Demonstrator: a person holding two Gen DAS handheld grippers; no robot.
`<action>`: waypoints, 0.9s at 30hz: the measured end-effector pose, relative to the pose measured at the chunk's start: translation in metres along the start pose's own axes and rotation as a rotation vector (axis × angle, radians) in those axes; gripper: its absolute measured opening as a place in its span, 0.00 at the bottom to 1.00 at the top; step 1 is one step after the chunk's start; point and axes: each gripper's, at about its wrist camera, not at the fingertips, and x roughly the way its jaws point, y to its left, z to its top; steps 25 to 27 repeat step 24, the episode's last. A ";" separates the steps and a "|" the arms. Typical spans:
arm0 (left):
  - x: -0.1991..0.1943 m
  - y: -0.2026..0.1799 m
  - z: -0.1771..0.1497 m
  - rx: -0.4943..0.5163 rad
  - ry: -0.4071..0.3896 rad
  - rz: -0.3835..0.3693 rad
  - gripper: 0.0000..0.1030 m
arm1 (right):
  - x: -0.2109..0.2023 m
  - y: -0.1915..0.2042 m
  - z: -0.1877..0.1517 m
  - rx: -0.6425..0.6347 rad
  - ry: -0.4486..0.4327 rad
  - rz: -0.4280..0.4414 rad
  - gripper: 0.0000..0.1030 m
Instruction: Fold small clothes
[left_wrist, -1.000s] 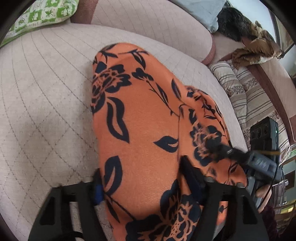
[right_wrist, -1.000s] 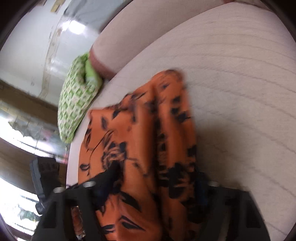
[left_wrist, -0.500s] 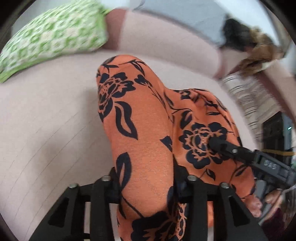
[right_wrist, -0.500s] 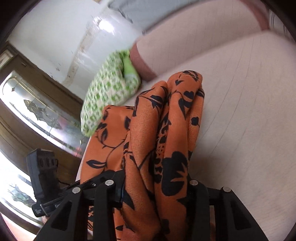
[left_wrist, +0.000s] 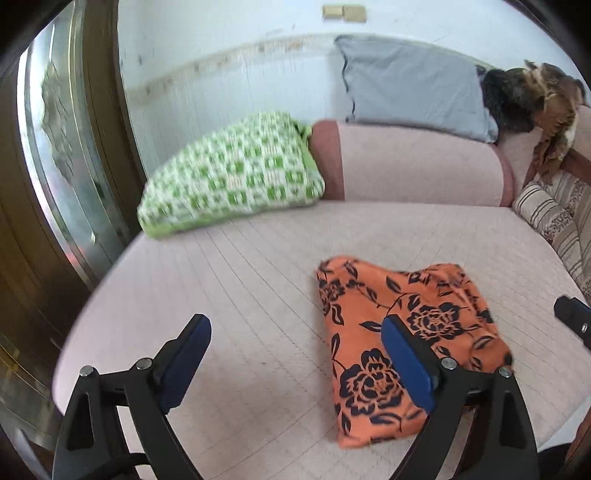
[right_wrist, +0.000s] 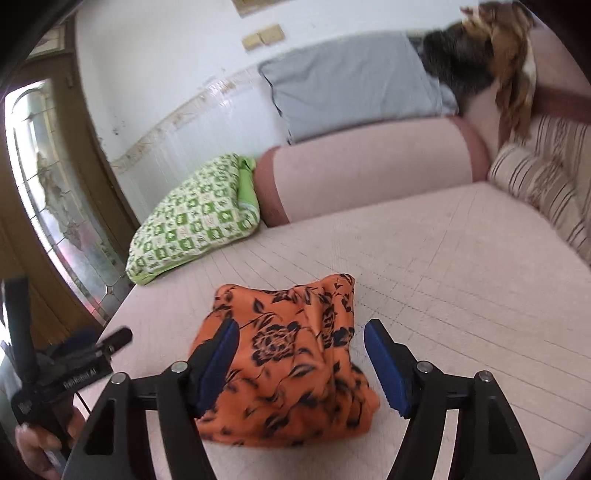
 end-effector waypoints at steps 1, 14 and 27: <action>-0.011 0.001 0.000 0.006 -0.015 0.006 0.91 | -0.010 0.008 0.000 -0.020 -0.013 -0.004 0.71; -0.119 0.031 0.010 -0.050 -0.176 0.070 0.92 | -0.068 0.061 0.004 -0.111 -0.081 0.068 0.71; -0.126 0.046 0.012 -0.090 -0.211 0.039 0.97 | -0.061 0.072 0.000 -0.122 -0.056 0.093 0.71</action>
